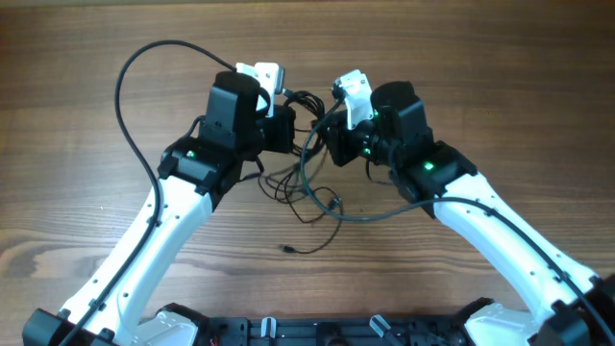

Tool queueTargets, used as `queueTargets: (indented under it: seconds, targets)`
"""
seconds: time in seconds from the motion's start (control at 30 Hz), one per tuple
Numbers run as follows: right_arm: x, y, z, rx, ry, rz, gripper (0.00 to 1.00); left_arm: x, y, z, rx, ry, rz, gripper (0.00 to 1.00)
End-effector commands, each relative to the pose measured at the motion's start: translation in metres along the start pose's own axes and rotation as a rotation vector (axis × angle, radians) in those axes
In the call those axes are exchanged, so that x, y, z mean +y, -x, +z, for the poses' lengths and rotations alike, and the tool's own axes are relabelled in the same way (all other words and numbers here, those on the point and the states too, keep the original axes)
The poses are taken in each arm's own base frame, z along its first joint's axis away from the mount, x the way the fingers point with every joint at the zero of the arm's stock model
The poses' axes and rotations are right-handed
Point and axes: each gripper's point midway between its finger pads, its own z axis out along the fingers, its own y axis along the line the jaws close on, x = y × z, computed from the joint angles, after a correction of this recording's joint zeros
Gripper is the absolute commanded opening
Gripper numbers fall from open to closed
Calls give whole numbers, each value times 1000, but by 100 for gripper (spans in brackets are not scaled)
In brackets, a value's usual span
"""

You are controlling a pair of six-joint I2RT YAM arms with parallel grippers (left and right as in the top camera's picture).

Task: Untangle cables

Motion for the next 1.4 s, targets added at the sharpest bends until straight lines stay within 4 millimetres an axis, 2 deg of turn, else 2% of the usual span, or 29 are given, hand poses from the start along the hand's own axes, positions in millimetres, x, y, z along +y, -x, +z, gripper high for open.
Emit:
queueTargets:
  seconds: [0.0, 0.07, 0.1, 0.13, 0.2, 0.27, 0.33, 0.37, 0.43, 0.47, 0.5, 0.53, 0.6, 0.7, 0.73, 0.77, 0.83, 0.9, 0.93, 1.0, 1.03, 1.07, 1.13, 1.23, 1.27, 1.3, 1.33, 1.37]
  targets:
    - [-10, -5, 2, 19, -55, 52, 4, 8, 9, -4, -41, 48, -103, 4]
    - [-35, -21, -7, 60, -204, 201, 4, 57, 26, -24, -161, 247, -348, 4]
    - [-41, -29, -10, 81, -244, 241, 4, 70, 29, -32, -195, 285, -434, 4]
    - [-53, -48, -18, 124, -335, 410, 4, 96, 29, -45, -244, 327, -678, 4]
    - [-61, -60, -23, 136, -402, 540, 5, 105, 25, -48, -251, 339, -787, 4]
    - [-62, -58, -22, 106, -414, 641, 4, 92, 23, -43, -208, 274, -777, 4]
    - [-54, -43, -16, 70, -346, 600, 4, 76, 23, -38, -151, 195, -657, 4]
    - [-35, -32, -10, 76, -223, 483, 4, 64, 24, -36, -121, 137, -557, 4]
    - [21, -15, -6, 89, 114, 219, 4, 46, 24, -34, -79, 44, -405, 4]
    - [50, -11, -12, 89, 289, 101, 4, 36, 23, -34, -60, -10, -349, 4]
    - [89, -10, -29, 79, 538, -51, 4, 13, 20, -35, -25, -138, -237, 4]
    - [97, -10, -34, 74, 590, -75, 4, 0, 18, -37, -7, -210, -187, 4]
    - [94, -4, -36, 52, 599, -85, 4, -20, 11, -42, 25, -333, -74, 4]
    - [102, 15, -65, -26, 784, -160, 4, -27, -4, -46, 73, -383, 17, 4]
    - [95, 28, -76, -80, 811, -196, 4, -27, -10, -46, 91, -390, 47, 4]
    - [80, 36, -75, -94, 761, -148, 4, -26, -14, -46, 103, -388, 63, 4]
    - [29, 50, -63, -114, 550, 30, 4, -23, -11, -47, 92, -383, 65, 4]
    - [-27, 39, -48, -67, 284, 349, 8, -19, 2, -47, 45, -377, 48, 4]
    - [-43, 28, -43, -35, 189, 454, 18, -19, 10, -48, 20, -378, 20, 4]
    - [-58, -4, -37, 60, 52, 527, 49, -19, 27, -50, -40, -384, -18, 4]
    - [-55, -15, -36, 99, 49, 465, 72, -21, 33, -51, -61, -390, -24, 4]
    - [-51, -19, -37, 120, 70, 419, 82, -19, 36, -50, -72, -378, -36, 4]
    - [-34, -10, -43, 99, 161, 353, 83, -2, 34, -44, -65, -280, -85, 4]
    - [-12, 20, -55, -23, 268, 116, 82, 42, 20, -36, -39, -32, -218, 4]
    - [-9, 26, -55, -51, 282, 62, 79, 55, 20, -37, -51, 40, -297, 4]
    - [-3, 29, -51, -72, 295, -34, 72, 63, 21, -37, -69, 84, -378, 4]
    - [4, 28, -47, -80, 310, -111, 68, 61, 23, -37, -78, 70, -413, 4]
    - [9, 26, -42, -82, 316, -164, 68, 57, 24, -36, -77, 52, -417, 4]
